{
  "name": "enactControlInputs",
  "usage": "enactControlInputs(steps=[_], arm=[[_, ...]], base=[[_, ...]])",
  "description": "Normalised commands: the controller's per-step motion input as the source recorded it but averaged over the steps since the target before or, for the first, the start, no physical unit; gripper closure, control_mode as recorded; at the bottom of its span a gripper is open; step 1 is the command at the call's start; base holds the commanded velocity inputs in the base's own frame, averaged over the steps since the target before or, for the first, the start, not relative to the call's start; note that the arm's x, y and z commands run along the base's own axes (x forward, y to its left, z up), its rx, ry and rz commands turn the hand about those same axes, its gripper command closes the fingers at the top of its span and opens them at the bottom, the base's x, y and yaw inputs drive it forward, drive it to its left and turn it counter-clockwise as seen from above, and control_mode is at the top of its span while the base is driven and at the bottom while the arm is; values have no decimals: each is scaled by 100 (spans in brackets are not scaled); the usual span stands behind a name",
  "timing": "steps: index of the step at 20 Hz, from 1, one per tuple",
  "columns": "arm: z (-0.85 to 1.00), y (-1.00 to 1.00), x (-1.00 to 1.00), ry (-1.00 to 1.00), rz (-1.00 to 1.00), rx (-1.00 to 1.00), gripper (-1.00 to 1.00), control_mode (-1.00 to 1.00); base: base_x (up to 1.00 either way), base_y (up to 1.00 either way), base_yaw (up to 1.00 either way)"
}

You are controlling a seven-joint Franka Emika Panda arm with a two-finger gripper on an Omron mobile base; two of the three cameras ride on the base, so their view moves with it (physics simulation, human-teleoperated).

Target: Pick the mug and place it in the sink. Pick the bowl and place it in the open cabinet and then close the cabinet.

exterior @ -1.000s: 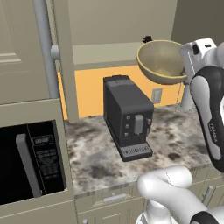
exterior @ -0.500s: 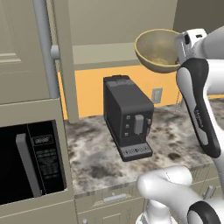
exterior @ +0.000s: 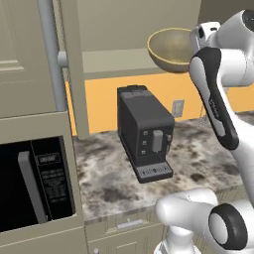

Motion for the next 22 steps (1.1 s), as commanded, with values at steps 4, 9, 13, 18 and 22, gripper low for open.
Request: enactControlInputs(steps=[4,9,13,18,22], arm=[[0,5,53,0,0,1,100,-100],[0,14,60,0,0,1,100,-100],[0,16,60,0,0,1,100,-100],[0,7,60,0,0,4,100,-100],[-1,0,56,0,0,4,100,-100]], base=[[0,0,0],[0,0,0],[0,0,0],[0,0,0],[0,0,0]])
